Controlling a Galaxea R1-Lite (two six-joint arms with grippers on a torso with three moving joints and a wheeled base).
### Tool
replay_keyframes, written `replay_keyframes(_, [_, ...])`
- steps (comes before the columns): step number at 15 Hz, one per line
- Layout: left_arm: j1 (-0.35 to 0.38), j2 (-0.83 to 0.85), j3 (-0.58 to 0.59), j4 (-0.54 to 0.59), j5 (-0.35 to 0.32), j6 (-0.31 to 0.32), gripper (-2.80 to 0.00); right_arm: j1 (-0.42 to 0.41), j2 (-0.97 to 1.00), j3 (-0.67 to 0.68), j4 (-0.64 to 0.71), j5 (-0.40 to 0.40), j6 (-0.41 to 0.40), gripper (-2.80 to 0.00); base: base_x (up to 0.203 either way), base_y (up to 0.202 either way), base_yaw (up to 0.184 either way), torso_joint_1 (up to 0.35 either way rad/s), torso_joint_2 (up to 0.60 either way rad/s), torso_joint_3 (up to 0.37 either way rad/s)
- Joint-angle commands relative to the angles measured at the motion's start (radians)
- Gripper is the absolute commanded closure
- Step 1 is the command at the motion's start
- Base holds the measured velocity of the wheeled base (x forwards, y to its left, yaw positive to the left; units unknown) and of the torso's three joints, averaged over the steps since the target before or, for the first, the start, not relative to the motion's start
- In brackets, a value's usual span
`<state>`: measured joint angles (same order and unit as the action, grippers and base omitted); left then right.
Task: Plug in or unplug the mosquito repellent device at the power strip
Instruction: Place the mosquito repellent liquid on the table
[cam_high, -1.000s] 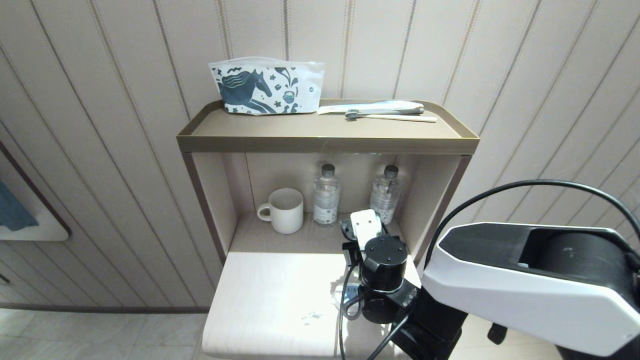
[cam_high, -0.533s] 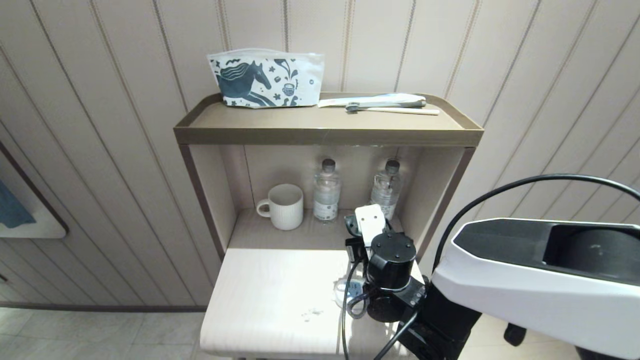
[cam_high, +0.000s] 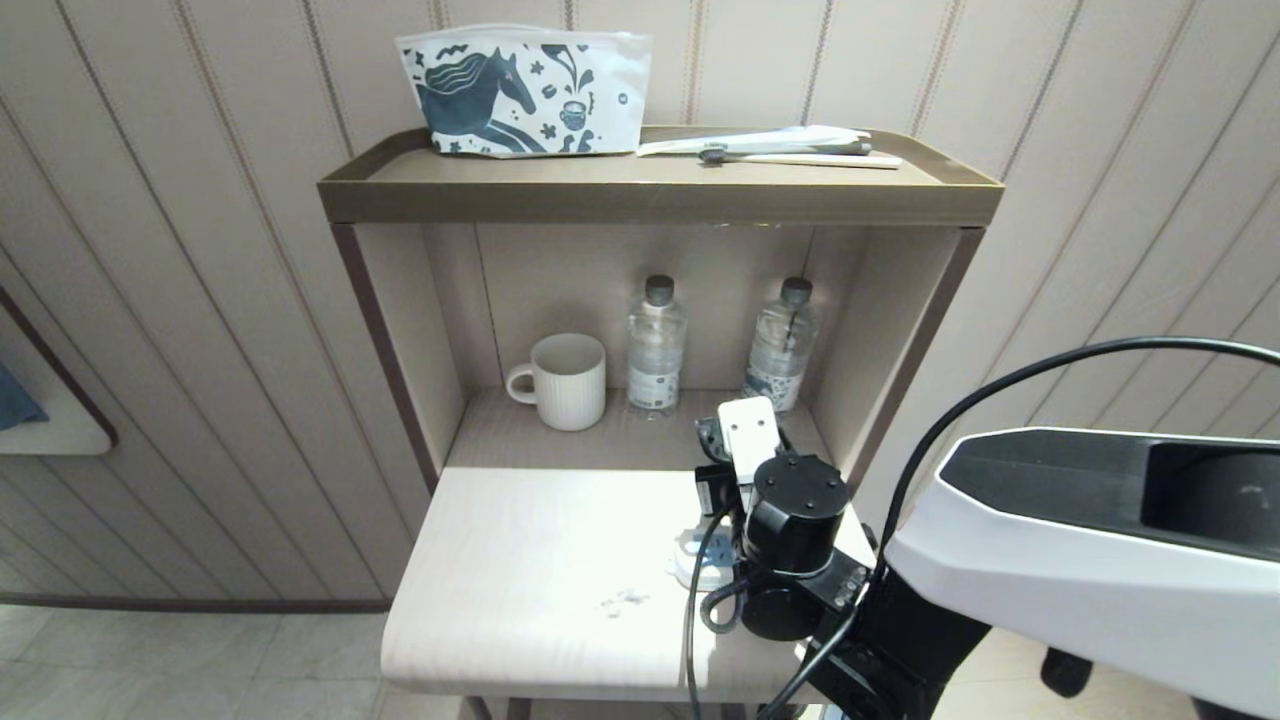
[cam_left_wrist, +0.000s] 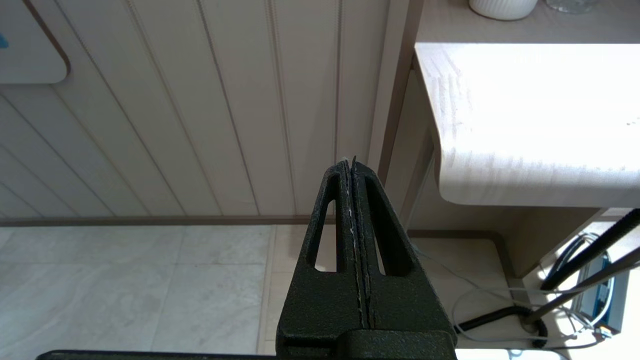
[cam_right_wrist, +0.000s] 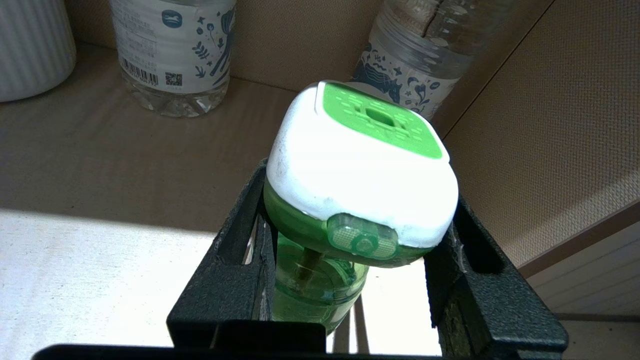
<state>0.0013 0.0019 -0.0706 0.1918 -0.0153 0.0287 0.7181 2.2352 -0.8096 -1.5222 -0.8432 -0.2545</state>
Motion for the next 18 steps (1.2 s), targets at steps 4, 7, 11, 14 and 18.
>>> replay_keyframes(4, [0.0, 0.0, 0.0, 0.002, 0.0, 0.0, 0.0, -0.027, 0.026, -0.053, -0.047, -0.006, -0.009, 0.0, 0.0, 0.0, 0.0, -0.009, 0.02, 0.012])
replay_keyframes(7, [0.0, 0.001, 0.0, 0.0, 0.0, 0.0, 0.0, -0.023, 0.052, -0.12, -0.043, -0.009, -0.024, 0.0, 0.0, 0.0, 0.0, 0.0, 0.0, 0.0])
replay_keyframes(11, [0.0, 0.0, 0.0, 0.002, 0.0, 0.0, 0.0, 0.006, -0.012, -0.034, -0.047, -0.027, -0.026, 0.0, 0.0, 0.0, 0.0, 0.0, 0.0, 0.0])
replay_keyframes(14, [0.0, 0.0, 0.0, 0.002, 0.0, 0.0, 0.0, 0.011, -0.087, 0.097, -0.047, -0.042, -0.02, 0.0, 0.0, 0.0, 0.0, 0.0, 0.0, 0.0])
replay_keyframes(18, [0.0, 0.001, 0.0, 0.002, 0.0, 0.0, 0.0, 0.008, -0.142, 0.158, -0.047, -0.043, -0.018, 0.0, 0.0, 0.0, 0.0, 0.0, 0.0, 0.0])
